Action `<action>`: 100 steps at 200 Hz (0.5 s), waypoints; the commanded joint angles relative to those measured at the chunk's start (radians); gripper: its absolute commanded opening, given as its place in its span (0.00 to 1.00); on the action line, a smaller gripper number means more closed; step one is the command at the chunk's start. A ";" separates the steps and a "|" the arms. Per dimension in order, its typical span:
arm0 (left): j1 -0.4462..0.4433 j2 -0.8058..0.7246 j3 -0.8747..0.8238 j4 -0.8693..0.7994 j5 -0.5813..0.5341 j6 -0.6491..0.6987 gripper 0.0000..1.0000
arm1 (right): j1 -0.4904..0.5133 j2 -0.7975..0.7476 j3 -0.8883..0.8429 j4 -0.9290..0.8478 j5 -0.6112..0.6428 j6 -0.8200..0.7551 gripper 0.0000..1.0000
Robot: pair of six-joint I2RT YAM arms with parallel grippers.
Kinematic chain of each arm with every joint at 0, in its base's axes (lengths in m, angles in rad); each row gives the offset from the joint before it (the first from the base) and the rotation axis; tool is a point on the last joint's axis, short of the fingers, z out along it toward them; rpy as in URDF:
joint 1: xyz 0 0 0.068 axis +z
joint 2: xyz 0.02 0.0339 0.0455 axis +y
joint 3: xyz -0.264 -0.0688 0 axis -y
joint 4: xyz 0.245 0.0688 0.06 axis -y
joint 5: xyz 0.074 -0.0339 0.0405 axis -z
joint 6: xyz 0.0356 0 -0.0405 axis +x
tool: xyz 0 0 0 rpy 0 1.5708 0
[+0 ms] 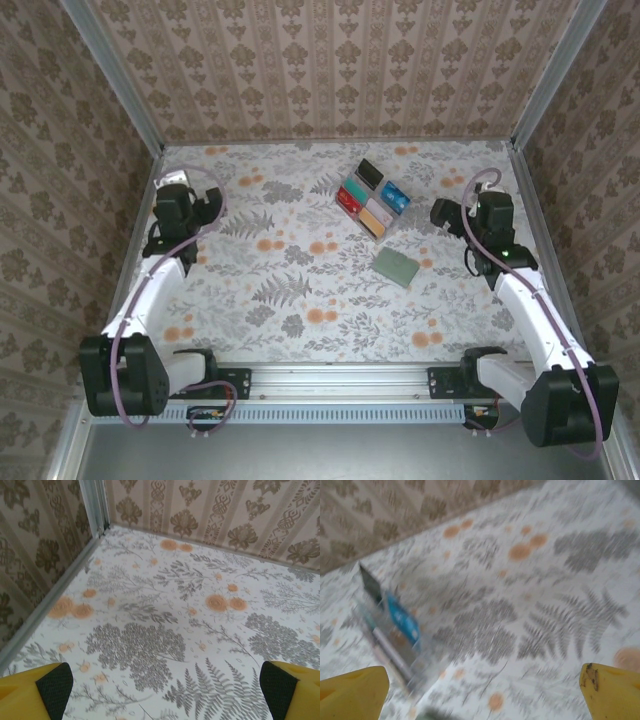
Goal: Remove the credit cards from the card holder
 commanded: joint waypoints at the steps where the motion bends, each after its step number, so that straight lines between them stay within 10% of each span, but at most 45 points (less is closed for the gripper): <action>1: -0.005 -0.007 0.049 -0.186 0.108 -0.101 1.00 | 0.012 0.020 0.012 -0.191 -0.169 0.071 1.00; 100: -0.125 0.048 0.103 -0.244 0.254 -0.105 1.00 | 0.269 0.331 0.060 -0.192 -0.114 0.120 0.95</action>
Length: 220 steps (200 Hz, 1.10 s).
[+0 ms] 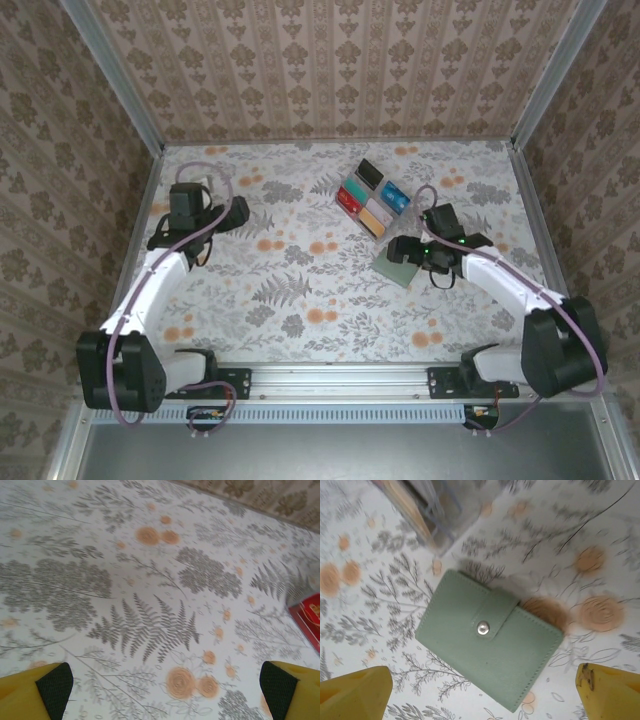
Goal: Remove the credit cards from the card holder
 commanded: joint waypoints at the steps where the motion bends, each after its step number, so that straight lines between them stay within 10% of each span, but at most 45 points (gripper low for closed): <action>1: -0.037 0.017 0.042 -0.032 0.022 -0.003 1.00 | 0.016 0.045 0.052 -0.009 0.038 0.031 0.95; 220: -0.208 0.040 -0.113 0.028 0.068 -0.239 1.00 | 0.468 0.381 0.282 0.060 0.038 0.263 0.90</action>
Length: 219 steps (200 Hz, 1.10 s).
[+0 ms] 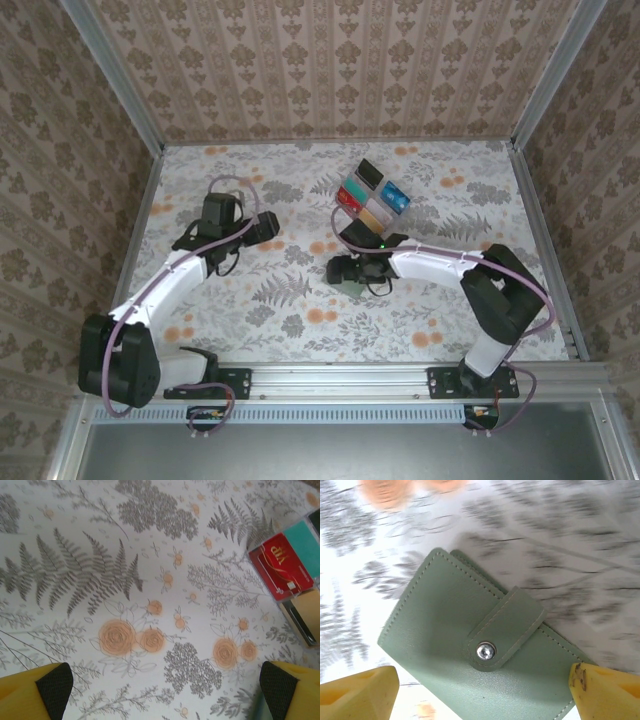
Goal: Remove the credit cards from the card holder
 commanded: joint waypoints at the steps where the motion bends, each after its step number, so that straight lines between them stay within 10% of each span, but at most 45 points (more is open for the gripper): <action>1: -0.022 0.001 -0.038 0.008 0.039 -0.073 1.00 | 0.007 0.003 0.045 -0.005 -0.058 0.066 0.90; 115: -0.355 0.075 -0.143 0.065 0.127 -0.446 0.84 | -0.065 0.076 0.068 -0.056 -0.155 -0.050 0.78; 186: -0.373 0.053 -0.232 0.101 0.135 -0.542 0.69 | -0.016 0.020 -0.104 0.227 -0.485 0.214 0.70; 219: -0.364 0.052 -0.251 0.134 0.170 -0.545 0.62 | -0.025 -0.022 -0.125 0.221 -0.407 0.200 0.66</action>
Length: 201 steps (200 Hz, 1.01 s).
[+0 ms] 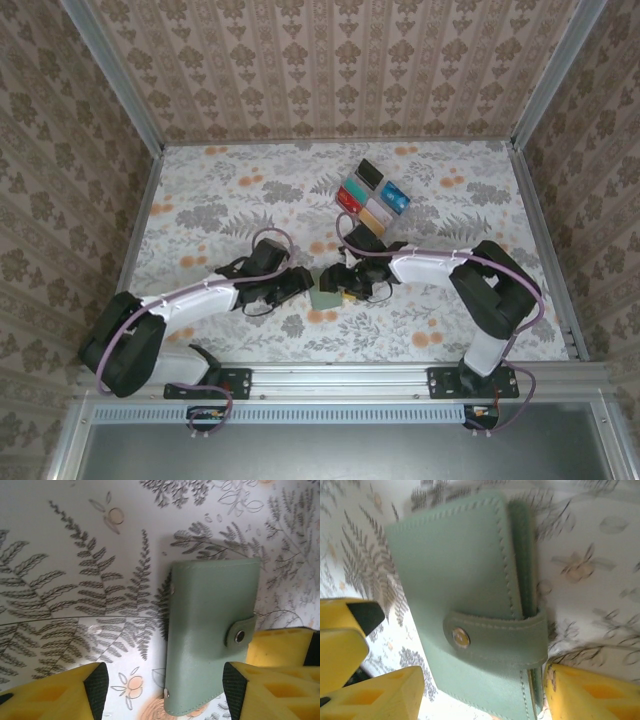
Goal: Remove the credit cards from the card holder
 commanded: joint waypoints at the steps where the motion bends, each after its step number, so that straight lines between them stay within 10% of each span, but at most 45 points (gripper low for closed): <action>1: 0.008 -0.014 -0.008 0.044 0.036 -0.027 0.62 | -0.003 -0.055 -0.008 0.016 -0.003 0.031 0.66; 44: 0.040 0.045 0.009 0.113 0.117 0.001 0.53 | -0.008 -0.078 0.059 -0.147 0.156 -0.101 0.62; 201: 0.085 0.203 0.051 0.254 0.311 0.091 0.44 | -0.010 0.075 0.129 -0.163 0.149 -0.129 0.34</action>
